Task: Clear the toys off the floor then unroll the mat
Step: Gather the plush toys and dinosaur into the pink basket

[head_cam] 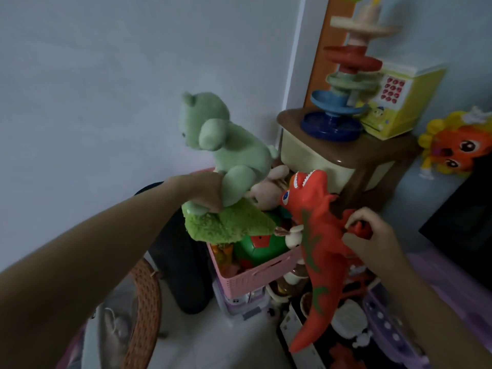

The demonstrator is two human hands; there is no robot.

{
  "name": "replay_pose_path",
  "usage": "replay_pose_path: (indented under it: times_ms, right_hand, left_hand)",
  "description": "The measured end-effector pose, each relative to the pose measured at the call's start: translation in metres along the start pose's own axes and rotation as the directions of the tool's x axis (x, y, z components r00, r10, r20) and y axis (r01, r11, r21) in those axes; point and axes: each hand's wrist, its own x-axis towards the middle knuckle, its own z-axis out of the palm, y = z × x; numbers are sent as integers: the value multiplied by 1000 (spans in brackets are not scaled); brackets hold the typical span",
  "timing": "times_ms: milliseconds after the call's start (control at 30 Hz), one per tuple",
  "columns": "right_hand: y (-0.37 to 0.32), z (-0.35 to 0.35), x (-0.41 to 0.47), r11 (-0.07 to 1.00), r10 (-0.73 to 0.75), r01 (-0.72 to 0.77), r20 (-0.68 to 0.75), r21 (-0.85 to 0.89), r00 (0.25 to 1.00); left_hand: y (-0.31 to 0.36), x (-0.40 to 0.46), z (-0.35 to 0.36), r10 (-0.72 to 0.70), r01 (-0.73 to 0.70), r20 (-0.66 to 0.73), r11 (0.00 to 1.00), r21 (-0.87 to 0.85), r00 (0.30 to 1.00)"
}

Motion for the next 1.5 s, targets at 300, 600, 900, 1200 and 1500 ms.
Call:
replay_pose_path:
  times_ms: [300,600,900,1200,1500]
  right_hand:
    - [38,-11,18,999,30,-28,83,-23,996]
    - [44,-13,34,996,84,-83,47,-13,995]
    - [29,9,41,998,51,-48,61,-50,997]
    - [21,35,60,997,12,-12,7,-74,1000]
    - [21,50,76,994,106,-106,-32,-14,994]
  left_hand:
    - [57,40,3,-143,175,-101,801,572,985]
    - [67,50,85,-15,32,193,996,-87,981]
    - [38,70,42,-98,160,127,506,-848,987]
    - [-26,85,58,-200,214,95,742,-635,975]
    - [-14,97,98,-287,176,21,526,-832,958]
